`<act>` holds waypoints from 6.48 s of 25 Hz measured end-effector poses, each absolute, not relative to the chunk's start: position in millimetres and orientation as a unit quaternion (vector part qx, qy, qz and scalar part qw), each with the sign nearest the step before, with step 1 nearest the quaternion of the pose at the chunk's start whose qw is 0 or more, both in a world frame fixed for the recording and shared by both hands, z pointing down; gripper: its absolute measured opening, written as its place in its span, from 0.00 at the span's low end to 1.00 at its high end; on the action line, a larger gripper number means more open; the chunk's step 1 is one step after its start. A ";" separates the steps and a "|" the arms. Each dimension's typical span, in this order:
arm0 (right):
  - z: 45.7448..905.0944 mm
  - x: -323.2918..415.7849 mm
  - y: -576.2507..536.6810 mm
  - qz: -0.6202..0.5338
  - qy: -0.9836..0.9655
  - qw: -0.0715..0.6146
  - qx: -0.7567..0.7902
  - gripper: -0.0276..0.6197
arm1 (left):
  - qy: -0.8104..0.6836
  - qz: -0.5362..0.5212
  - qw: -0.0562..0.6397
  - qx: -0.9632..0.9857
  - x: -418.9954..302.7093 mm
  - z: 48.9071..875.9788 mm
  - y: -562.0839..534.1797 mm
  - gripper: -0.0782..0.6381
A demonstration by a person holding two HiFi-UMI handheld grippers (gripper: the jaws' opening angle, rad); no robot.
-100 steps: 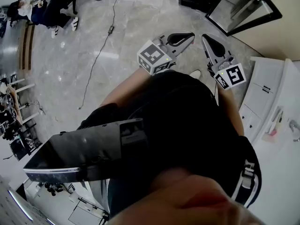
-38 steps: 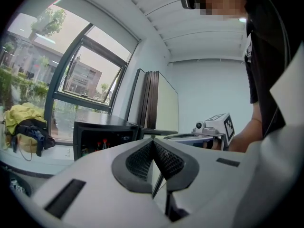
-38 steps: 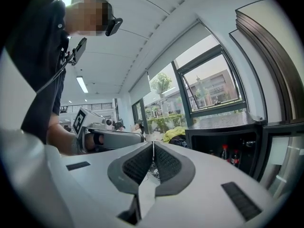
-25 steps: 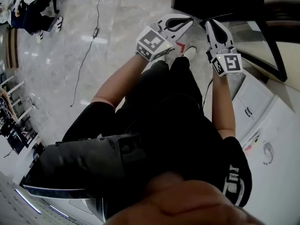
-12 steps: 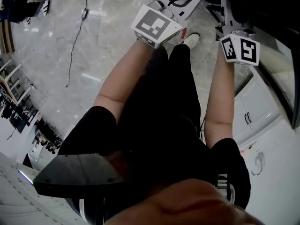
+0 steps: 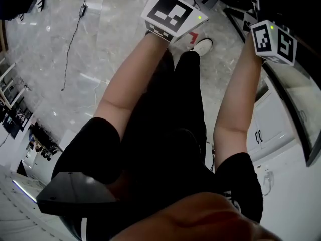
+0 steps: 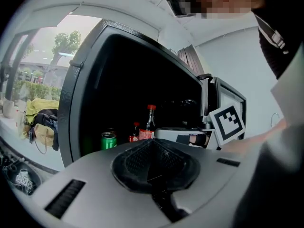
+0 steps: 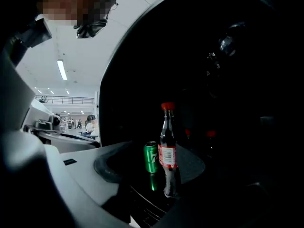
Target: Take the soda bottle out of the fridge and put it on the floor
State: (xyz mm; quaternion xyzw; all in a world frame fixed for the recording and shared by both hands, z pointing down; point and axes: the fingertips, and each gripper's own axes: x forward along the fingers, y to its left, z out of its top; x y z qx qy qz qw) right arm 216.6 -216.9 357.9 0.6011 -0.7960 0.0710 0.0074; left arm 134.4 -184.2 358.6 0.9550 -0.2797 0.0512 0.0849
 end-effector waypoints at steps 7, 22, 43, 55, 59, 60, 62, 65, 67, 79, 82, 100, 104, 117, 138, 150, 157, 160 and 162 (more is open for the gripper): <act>363.3 232.5 -253.6 0.069 -0.785 0.011 0.616 0.56 | -0.285 0.043 0.092 0.953 130.5 358.1 -196.1 0.11; 355.9 231.2 -292.9 0.028 -0.785 0.045 0.617 0.55 | -0.292 0.039 0.108 0.949 123.4 364.2 -206.9 0.11; 373.7 107.6 -169.9 0.038 -0.871 0.030 0.489 0.54 | -0.318 0.050 0.139 0.937 44.4 417.2 -148.5 0.11; 596.9 35.1 -113.7 0.147 -0.869 0.123 0.456 0.53 | -0.345 0.119 0.209 0.907 -31.5 584.8 -109.2 0.11; 680.4 23.6 -99.9 0.177 -0.857 0.163 0.456 0.54 | -0.342 0.147 0.240 0.897 -44.4 657.6 -95.4 0.11; 700.1 22.1 -96.3 0.184 -0.854 0.172 0.455 0.54 | -0.340 0.153 0.249 0.894 -46.6 675.0 -91.7 0.11; 737.6 19.4 -90.3 0.197 -0.851 0.186 0.451 0.54 | -0.338 0.165 0.264 0.888 -50.0 707.8 -84.9 0.11; 792.1 13.9 -80.9 0.210 -0.847 0.211 0.441 0.54 | -0.332 0.183 0.280 0.882 -55.8 753.2 -75.3 0.11; 827.2 11.8 -73.5 0.220 -0.843 0.228 0.434 0.54 | -0.327 0.195 0.290 0.878 -58.9 781.4 -68.5 0.11; 981.7 4.8 -45.6 0.258 -0.822 0.297 0.413 0.54 | -0.302 0.248 0.315 0.865 -71.2 890.1 -44.1 0.11; 1006.0 2.7 -45.8 0.261 -0.819 0.307 0.408 0.54 | -0.299 0.251 0.317 0.864 -73.1 900.9 -43.4 0.11; 1041.7 -27.3 -20.1 0.219 -0.836 0.377 0.333 0.54 | -0.305 0.248 0.328 0.859 -82.9 911.0 -41.9 0.11; 1034.0 -31.7 -13.8 0.220 -0.842 0.377 0.318 0.54 | -0.305 0.248 0.324 0.860 -80.3 902.8 -43.7 0.11; 844.1 -16.8 -18.6 0.187 -0.862 0.326 0.340 0.54 | -0.312 0.234 0.304 0.869 -66.9 763.3 -35.7 0.11; 237.9 0.3 10.0 0.111 -0.931 0.054 0.344 0.06 | -0.220 0.099 0.152 0.958 -30.4 245.3 9.7 0.11; 82.2 -0.6 45.4 0.086 -0.937 -0.016 0.338 0.06 | -0.209 0.035 0.093 0.973 -29.5 102.1 29.1 0.11; 44.1 4.2 48.2 0.071 -0.941 -0.027 0.330 0.06 | -0.207 0.023 0.070 0.976 -27.4 67.9 31.9 0.11; 43.3 1.5 44.4 0.069 -0.943 -0.025 0.326 0.06 | -0.208 0.018 0.068 0.976 -25.6 67.7 28.5 0.11; 45.4 0.6 41.8 0.062 -0.944 -0.019 0.325 0.06 | -0.210 0.014 0.072 0.975 -26.0 69.1 27.6 0.11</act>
